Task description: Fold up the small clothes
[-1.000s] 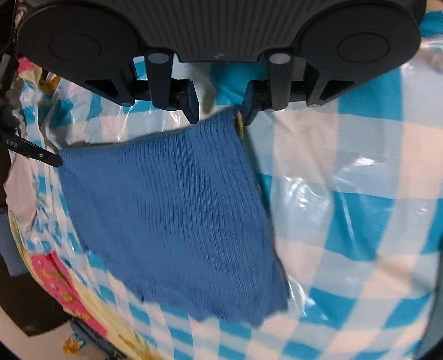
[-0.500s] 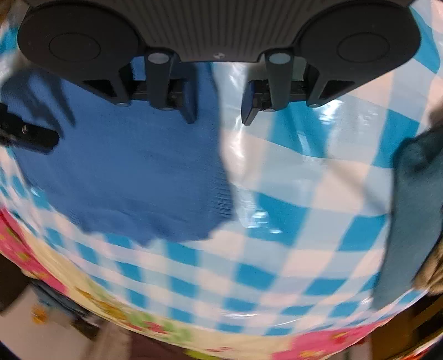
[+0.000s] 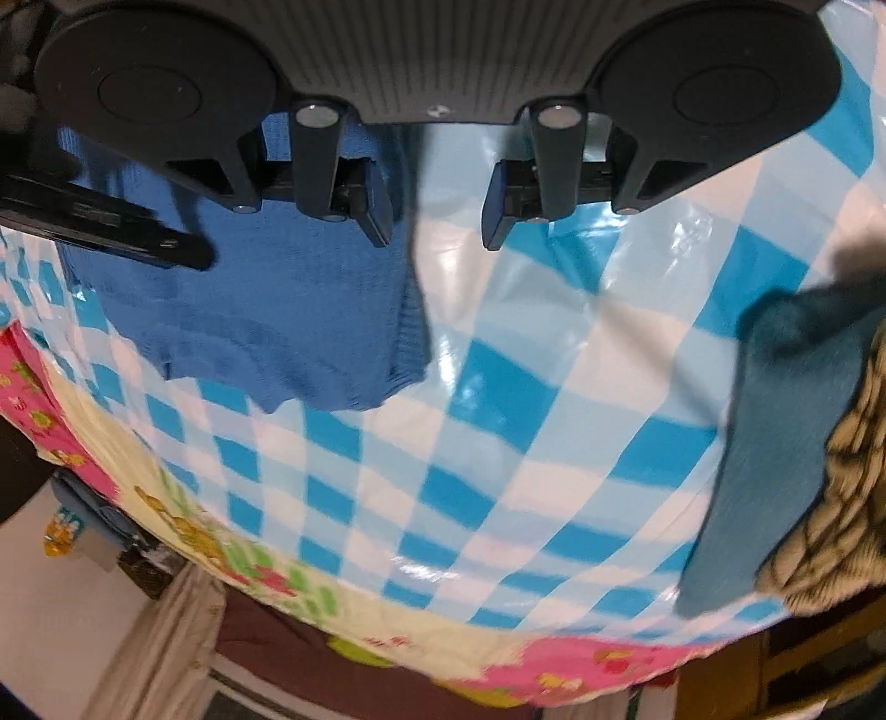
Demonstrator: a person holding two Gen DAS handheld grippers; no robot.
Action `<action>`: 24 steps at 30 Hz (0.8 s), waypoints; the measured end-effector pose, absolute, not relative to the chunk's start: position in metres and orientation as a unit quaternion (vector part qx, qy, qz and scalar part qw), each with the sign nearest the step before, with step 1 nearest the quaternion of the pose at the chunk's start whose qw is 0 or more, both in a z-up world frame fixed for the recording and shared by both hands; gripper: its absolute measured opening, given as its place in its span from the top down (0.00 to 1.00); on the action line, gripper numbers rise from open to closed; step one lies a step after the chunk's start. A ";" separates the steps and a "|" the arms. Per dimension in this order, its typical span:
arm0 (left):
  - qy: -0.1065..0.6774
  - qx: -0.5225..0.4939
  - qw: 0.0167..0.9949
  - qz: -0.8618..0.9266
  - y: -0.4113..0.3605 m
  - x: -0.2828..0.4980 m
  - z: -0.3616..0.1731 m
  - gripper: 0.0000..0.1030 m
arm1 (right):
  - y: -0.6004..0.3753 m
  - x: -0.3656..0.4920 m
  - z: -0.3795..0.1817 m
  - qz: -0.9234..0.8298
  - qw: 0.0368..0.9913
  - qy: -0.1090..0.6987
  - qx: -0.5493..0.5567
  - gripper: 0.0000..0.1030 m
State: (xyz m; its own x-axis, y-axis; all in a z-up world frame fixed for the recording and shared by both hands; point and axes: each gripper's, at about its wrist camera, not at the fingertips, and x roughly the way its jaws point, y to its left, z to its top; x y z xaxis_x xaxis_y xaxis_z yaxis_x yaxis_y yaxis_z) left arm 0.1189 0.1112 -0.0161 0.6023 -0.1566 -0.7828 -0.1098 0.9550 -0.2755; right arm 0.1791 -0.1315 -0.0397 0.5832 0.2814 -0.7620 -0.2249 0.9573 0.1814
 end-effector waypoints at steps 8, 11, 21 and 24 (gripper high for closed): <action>0.433 -0.131 0.891 -0.021 0.100 0.115 -0.005 0.60 | -0.137 0.184 -0.031 0.130 0.897 0.417 0.070 0.95; 0.410 -0.117 0.904 -0.026 0.093 0.111 0.004 0.60 | -0.137 0.178 -0.016 0.138 0.908 0.388 0.082 0.97; 0.448 -0.053 0.892 -0.010 0.059 0.133 -0.034 0.59 | -0.129 0.212 -0.043 0.106 0.913 0.384 0.089 0.96; 0.456 -0.053 0.889 -0.002 0.061 0.134 -0.041 0.53 | -0.134 0.213 -0.054 0.122 0.902 0.403 0.094 0.94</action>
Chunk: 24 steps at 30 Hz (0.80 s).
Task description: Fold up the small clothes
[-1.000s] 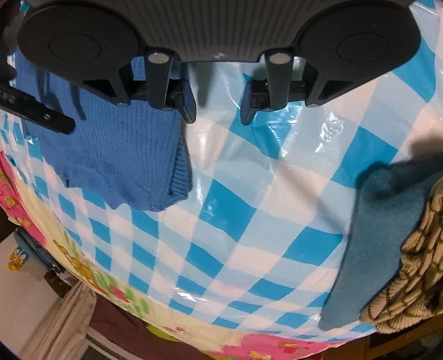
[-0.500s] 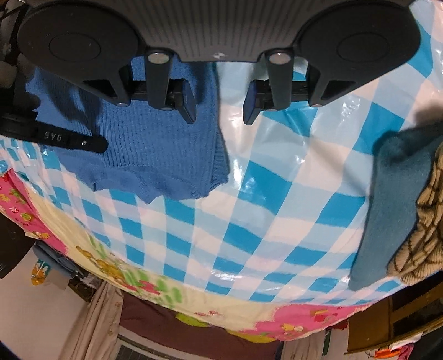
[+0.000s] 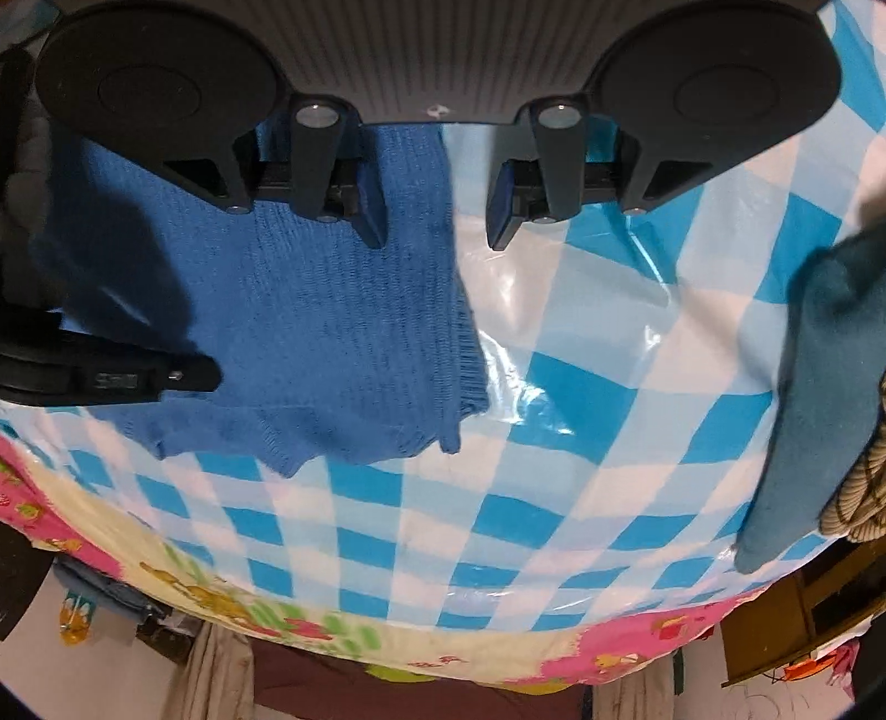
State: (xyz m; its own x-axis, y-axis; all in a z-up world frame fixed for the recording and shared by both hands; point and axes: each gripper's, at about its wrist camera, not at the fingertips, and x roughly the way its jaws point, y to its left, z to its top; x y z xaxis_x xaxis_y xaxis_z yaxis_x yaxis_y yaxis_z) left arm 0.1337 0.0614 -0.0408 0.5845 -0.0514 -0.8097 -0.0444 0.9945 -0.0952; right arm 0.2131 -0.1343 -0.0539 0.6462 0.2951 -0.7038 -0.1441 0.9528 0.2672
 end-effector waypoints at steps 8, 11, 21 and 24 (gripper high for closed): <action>0.462 -0.053 0.885 0.004 0.064 0.132 -0.039 0.53 | -0.172 0.172 -0.020 0.132 0.914 0.364 0.119 0.90; 0.464 -0.053 0.884 0.005 0.064 0.134 -0.039 0.53 | -0.198 0.146 -0.016 0.120 0.915 0.362 0.128 0.89; 0.468 -0.014 0.883 0.020 0.052 0.134 -0.039 0.50 | -0.268 0.149 -0.046 0.032 0.908 0.388 0.152 1.00; 0.471 -0.006 0.882 0.021 0.050 0.135 -0.036 0.51 | -0.267 0.146 -0.035 0.036 0.919 0.365 0.145 0.90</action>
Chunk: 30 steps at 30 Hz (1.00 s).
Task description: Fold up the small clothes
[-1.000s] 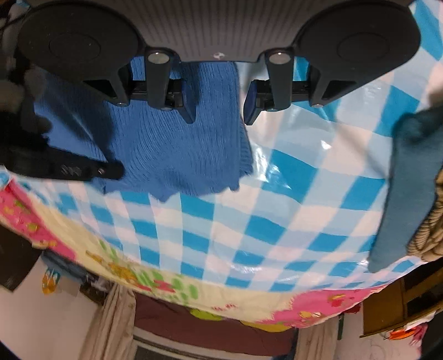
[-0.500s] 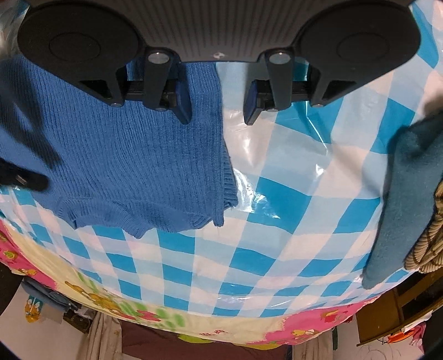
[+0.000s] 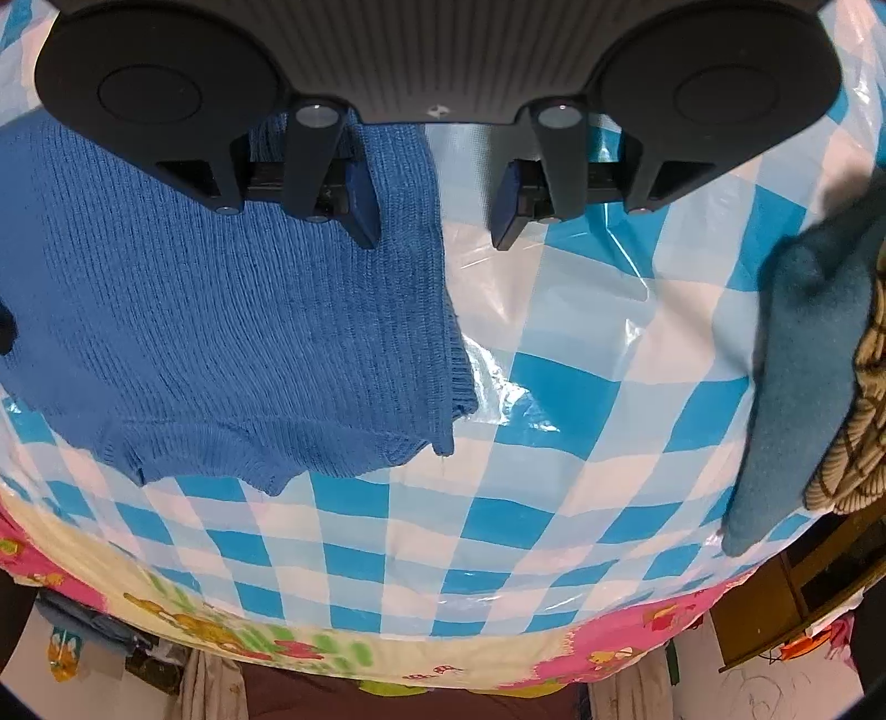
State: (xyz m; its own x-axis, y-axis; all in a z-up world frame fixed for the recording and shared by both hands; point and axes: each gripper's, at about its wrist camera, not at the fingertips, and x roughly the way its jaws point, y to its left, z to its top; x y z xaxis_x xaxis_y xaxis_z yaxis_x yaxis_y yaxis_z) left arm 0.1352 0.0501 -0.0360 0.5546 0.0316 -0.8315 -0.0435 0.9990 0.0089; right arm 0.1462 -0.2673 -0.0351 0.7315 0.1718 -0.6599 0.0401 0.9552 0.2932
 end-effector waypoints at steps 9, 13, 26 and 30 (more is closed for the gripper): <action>0.473 -0.010 0.881 0.003 0.044 0.118 -0.033 0.52 | -0.285 0.132 -0.043 0.016 0.915 0.375 0.150 0.92; 0.478 -0.006 0.878 0.007 0.044 0.117 -0.032 0.52 | -0.292 0.134 -0.041 0.009 0.911 0.375 0.171 0.92; 0.483 -0.023 0.875 0.007 0.053 0.091 -0.033 0.52 | -0.276 0.125 -0.039 0.006 0.912 0.392 0.125 0.83; 0.476 -0.043 0.878 0.007 0.059 0.083 -0.029 0.52 | -0.262 0.115 -0.017 0.029 0.921 0.371 0.118 0.81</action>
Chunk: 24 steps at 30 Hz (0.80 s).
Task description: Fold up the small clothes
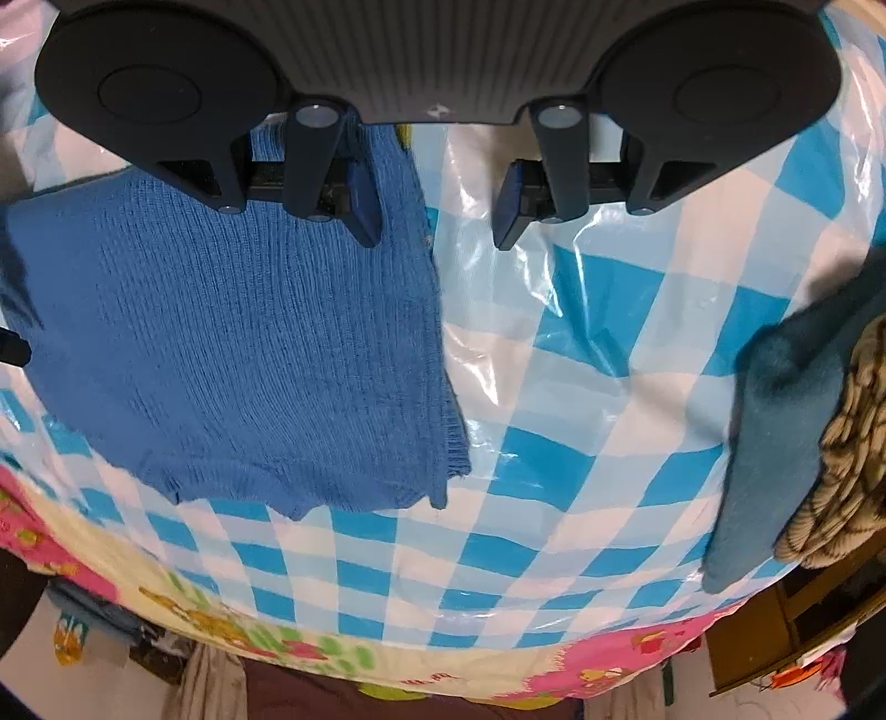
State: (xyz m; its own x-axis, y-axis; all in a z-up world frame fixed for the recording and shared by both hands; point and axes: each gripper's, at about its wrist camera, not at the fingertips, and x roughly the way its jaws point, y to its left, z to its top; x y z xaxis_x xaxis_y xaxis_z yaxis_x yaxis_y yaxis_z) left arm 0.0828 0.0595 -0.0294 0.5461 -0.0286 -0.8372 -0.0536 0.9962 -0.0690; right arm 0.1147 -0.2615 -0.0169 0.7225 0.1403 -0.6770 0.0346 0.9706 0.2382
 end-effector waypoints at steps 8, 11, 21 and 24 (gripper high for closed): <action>0.486 -0.048 0.873 -0.004 0.060 0.073 -0.040 0.51 | -0.229 0.122 -0.040 0.041 0.903 0.421 0.076 0.80; 0.480 -0.049 0.876 -0.008 0.060 0.071 -0.037 0.52 | -0.234 0.118 -0.031 0.038 0.905 0.412 0.096 0.80; 0.484 -0.044 0.874 -0.010 0.057 0.069 -0.038 0.51 | -0.264 0.103 -0.036 -0.008 0.899 0.425 0.111 0.79; 0.484 -0.049 0.874 -0.008 0.058 0.068 -0.035 0.51 | -0.263 0.097 -0.028 0.006 0.906 0.408 0.114 0.74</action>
State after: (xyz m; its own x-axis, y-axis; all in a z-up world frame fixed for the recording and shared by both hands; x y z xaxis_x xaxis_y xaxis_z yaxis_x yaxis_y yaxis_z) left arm 0.0678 0.0583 -0.0350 0.5314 -0.0617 -0.8449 -0.0337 0.9950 -0.0939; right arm 0.0971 -0.2628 -0.0284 0.6674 0.1036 -0.7374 0.0819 0.9741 0.2109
